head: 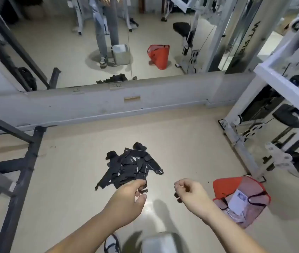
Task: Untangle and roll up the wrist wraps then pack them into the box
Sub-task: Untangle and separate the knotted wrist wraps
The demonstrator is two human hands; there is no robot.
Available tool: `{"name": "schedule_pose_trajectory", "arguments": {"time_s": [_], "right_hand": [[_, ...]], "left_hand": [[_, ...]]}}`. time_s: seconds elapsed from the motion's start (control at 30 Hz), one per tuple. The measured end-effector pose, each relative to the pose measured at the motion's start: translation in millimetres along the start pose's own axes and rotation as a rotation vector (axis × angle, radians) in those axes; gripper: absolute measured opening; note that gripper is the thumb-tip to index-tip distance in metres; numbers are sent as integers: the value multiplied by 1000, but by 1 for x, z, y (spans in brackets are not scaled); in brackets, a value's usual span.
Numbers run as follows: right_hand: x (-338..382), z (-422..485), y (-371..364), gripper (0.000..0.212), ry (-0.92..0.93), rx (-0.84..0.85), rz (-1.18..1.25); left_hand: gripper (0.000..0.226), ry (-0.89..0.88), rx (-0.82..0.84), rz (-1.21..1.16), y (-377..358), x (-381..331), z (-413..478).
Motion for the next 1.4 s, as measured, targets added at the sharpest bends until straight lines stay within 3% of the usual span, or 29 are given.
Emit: {"name": "schedule_pose_trajectory", "arguments": {"time_s": [0.2, 0.4, 0.47, 0.7, 0.93, 1.0, 1.07, 1.2, 1.4], "right_hand": [[30, 123, -41, 16, -123, 76, -52], [51, 269, -83, 19, -211, 94, -168], [60, 307, -91, 19, -212, 115, -216], [50, 430, -112, 20, -199, 215, -272], [-108, 580, -182, 26, -179, 248, -401], [-169, 617, -212, 28, -227, 260, -380], [-229, 653, -238, 27, -255, 260, -380], [-333, 714, -284, 20, -241, 260, -459], [-424, 750, -322, 17, -144, 168, -465]], "left_hand": [[17, 166, -15, -56, 41, 65, 103], [8, 177, 67, 0, 74, 123, 228], [7, 173, 7, 22, 81, 131, 258], [16, 279, 39, 1, 44, 156, 331], [10, 382, 89, -39, -109, 264, 415], [22, 405, 126, -30, -167, 316, 439], [37, 403, 163, 22, -222, 368, 466], [41, 401, 213, 171, -312, 452, 516], [60, 265, 355, 490, -405, 503, 564]]}}
Point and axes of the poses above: each hand's wrist, its own z-axis towards the middle knuckle, its own y-axis out of the back of the hand, x = y × z, the point moved 5 cm from there along z, towards the middle knuckle, and after that the axes turned 4 degrees about -x, right-handed, at the moved point
